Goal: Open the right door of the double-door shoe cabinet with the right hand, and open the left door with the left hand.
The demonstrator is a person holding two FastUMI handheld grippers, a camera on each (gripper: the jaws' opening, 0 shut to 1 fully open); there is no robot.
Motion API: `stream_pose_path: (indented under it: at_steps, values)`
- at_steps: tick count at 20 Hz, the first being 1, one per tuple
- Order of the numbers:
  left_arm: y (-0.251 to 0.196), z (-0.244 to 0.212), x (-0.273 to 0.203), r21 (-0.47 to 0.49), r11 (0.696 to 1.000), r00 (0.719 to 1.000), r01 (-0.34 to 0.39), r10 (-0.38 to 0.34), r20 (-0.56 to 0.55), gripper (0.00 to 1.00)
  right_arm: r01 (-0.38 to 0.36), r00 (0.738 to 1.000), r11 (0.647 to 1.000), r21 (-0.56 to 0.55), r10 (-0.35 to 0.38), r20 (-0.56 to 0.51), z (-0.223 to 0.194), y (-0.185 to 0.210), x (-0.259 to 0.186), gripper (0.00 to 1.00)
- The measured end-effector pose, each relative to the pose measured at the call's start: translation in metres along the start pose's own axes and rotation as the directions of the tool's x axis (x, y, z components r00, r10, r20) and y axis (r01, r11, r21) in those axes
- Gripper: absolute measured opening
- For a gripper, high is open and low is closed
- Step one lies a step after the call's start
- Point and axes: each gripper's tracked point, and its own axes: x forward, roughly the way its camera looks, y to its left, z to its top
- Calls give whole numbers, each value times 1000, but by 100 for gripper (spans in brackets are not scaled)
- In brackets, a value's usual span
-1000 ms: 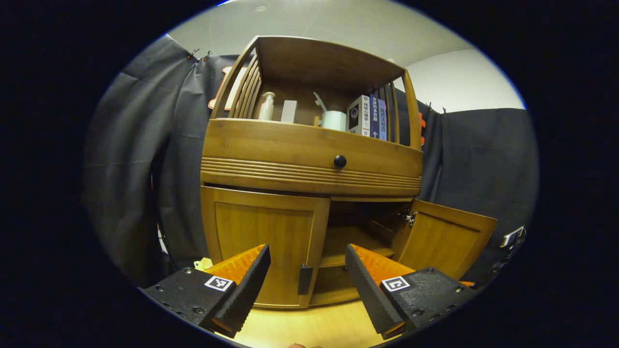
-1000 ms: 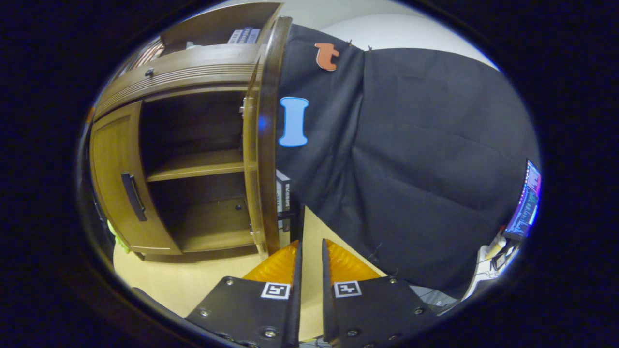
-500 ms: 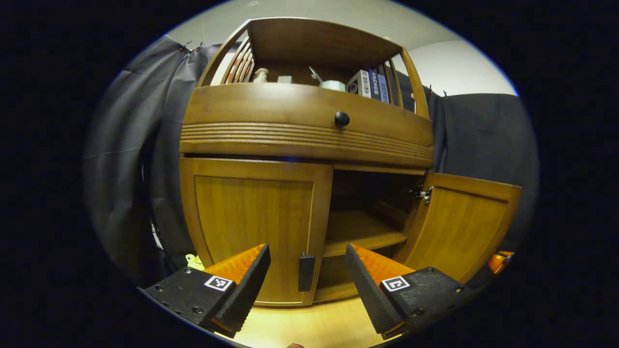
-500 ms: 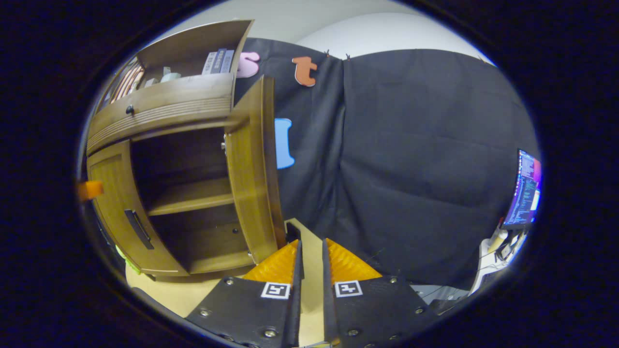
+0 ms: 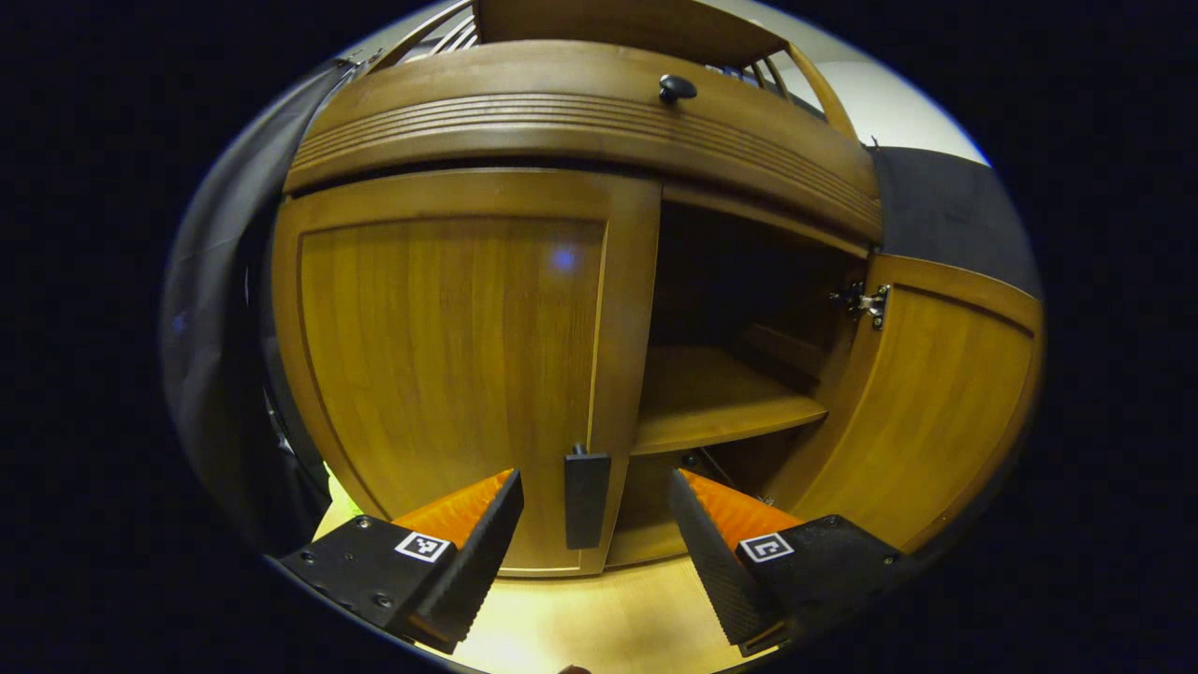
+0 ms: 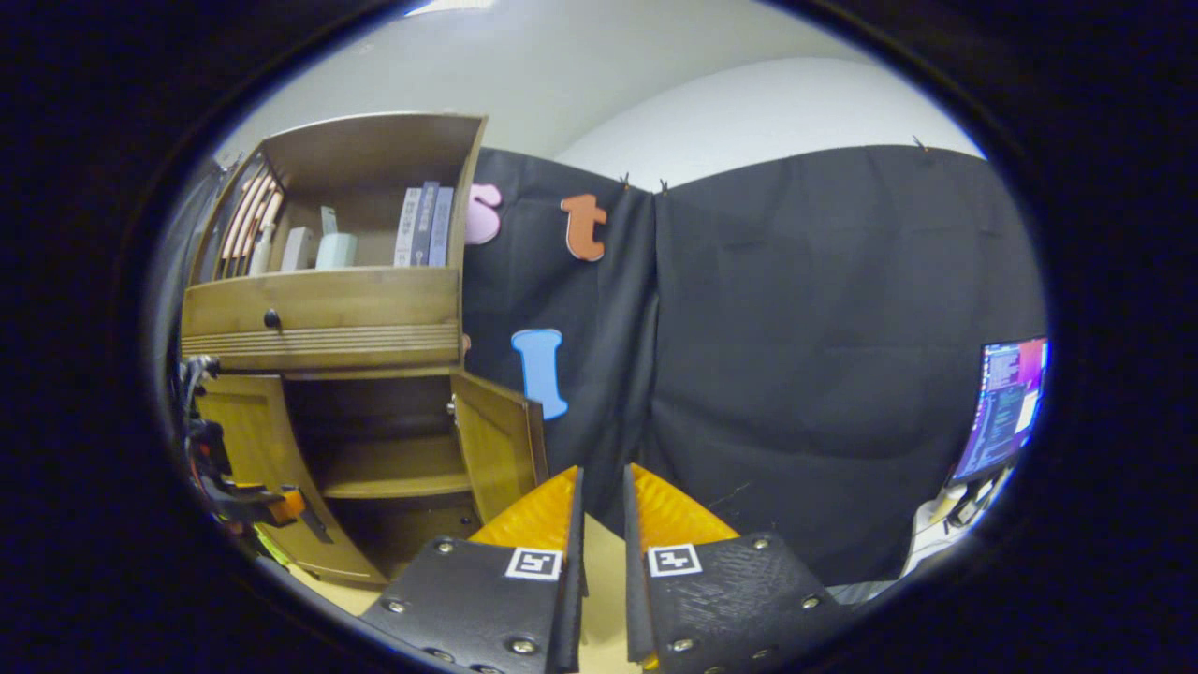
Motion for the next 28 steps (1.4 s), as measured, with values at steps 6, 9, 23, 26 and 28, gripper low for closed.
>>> stream_pose_path:
  at_steps: [6,9,23,26,28]
  values:
    - [7,-24,44,-16,999,998,-29,29,-52,95,41,997,999,-35,-38,70,26,-12,-12,19]
    - [12,-27,51,-8,999,998,-52,52,-45,86,65,997,998,-24,-64,54,22,-15,-12,19]
    - [10,-32,66,42,997,998,-65,66,-23,35,117,993,993,-10,-116,30,7,-44,-15,19]
    - [11,-34,64,45,997,998,-64,65,-26,31,106,994,994,-8,-105,23,5,-43,-15,19]
    - [11,-33,63,43,997,998,-61,62,-20,27,97,995,995,-7,-97,23,6,-42,-15,19]
